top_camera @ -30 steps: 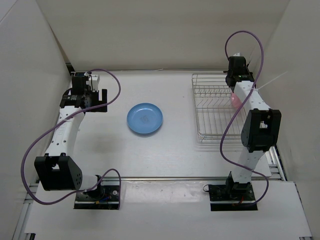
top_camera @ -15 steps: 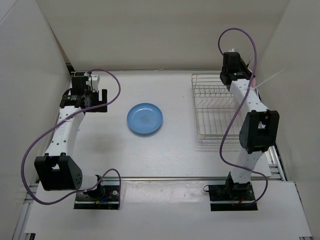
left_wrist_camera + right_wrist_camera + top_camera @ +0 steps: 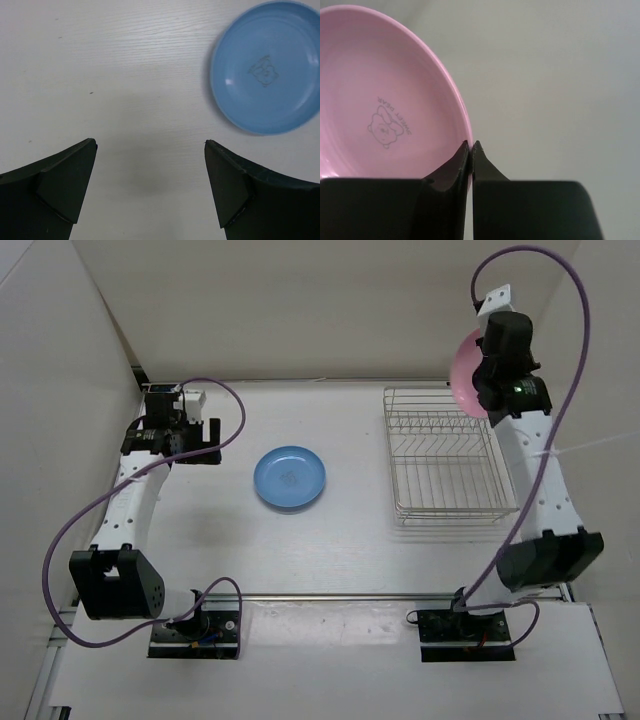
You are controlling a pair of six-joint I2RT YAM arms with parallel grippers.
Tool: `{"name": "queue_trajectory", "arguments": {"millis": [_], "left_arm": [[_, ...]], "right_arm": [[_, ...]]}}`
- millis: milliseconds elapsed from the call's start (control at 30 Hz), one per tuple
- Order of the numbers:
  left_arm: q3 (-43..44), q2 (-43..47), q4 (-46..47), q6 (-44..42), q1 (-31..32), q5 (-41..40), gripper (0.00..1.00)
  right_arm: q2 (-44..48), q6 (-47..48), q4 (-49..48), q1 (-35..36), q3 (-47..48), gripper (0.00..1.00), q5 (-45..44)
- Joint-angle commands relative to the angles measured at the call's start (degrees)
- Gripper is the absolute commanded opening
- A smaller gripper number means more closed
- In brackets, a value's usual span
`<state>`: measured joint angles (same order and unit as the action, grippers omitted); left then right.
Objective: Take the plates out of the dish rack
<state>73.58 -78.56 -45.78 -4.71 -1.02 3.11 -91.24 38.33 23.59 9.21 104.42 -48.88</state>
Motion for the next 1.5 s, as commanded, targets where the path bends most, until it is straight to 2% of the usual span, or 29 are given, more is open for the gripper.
{"name": "queue_trajectory", "arguments": {"millis": [0, 33, 133, 333, 533, 633, 867, 1033, 1233, 1367, 1467], "left_arm": [[1.92, 0.61, 1.13, -0.91, 2.67, 10.66, 1.0], [2.79, 0.61, 1.13, -0.91, 3.73, 12.95, 1.0], [5.51, -0.71, 1.13, -2.23, 9.09, 22.42, 1.0], [8.93, -1.76, 4.9, -3.02, 23.83, 23.87, 1.0], [14.05, -9.22, 3.86, -1.88, 35.27, 21.85, 1.0], [14.05, -11.08, 4.56, -1.88, 38.1, 18.43, 1.0], [17.11, -13.72, 6.14, 0.49, 38.63, 13.94, 1.0], [20.37, -14.25, 6.14, 2.24, 38.63, 11.22, 0.96], [24.76, -17.14, 5.0, 4.79, 38.63, 13.94, 0.94], [25.3, -18.29, 5.0, 4.8, 38.63, 14.55, 0.83], [25.3, -18.29, 5.0, 4.8, 38.63, 15.16, 0.59]], "right_arm": [[7.47, -19.05, 14.0, 0.72, 2.29, 0.0, 20.17], [10.44, -20.64, 16.11, 0.72, 0.36, 0.0, 31.72], [15.81, -23.64, 14.74, 2.9, -10.0, 0.0, 47.77], [19.6, -23.12, 12.09, 4.76, -21.01, 0.0, 64.95], [19.61, -22.51, 12.61, 6.08, -21.54, 0.0, 65.58], [20.13, -21.98, 12.62, 6.08, -22.16, 0.0, 66.11], [20.75, -21.45, 12.62, 6.08, -23.21, 0.01, 66.81], [20.75, -21.45, 13.14, 6.6, -23.21, 0.01, 66.81], [20.75, -20.93, 13.14, 7.13, -22.68, 0.01, 65.58], [20.75, -20.92, 13.14, 7.13, -22.68, 0.01, 65.58], [20.75, -20.92, 13.14, 7.13, -22.68, 0.01, 65.05]]}}
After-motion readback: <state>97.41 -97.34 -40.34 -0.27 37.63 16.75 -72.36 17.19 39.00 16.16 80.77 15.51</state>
